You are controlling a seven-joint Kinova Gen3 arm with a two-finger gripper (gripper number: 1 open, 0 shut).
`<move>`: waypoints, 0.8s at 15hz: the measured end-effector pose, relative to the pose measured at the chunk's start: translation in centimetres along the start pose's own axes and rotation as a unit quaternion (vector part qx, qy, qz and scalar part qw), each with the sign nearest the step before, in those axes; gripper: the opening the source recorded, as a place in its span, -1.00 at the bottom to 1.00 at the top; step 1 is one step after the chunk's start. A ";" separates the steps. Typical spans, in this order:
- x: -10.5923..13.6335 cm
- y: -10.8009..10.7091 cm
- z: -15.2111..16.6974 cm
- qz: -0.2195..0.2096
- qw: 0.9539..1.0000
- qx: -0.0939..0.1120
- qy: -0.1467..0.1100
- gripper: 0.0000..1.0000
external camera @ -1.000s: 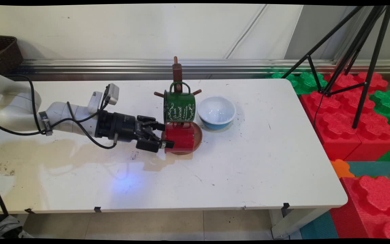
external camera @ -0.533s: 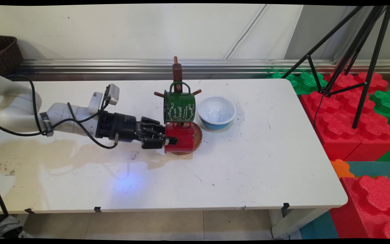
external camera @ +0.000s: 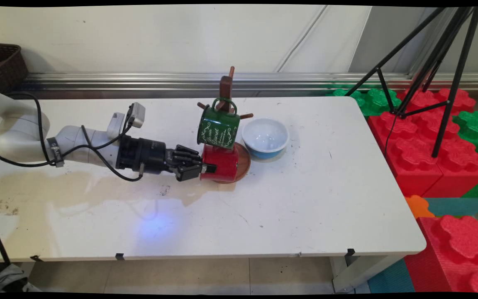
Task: Pick up the red mug from the rack
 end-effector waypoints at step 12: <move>0.8 0.5 -1.3 -0.015 1.000 -0.020 0.000 -1.00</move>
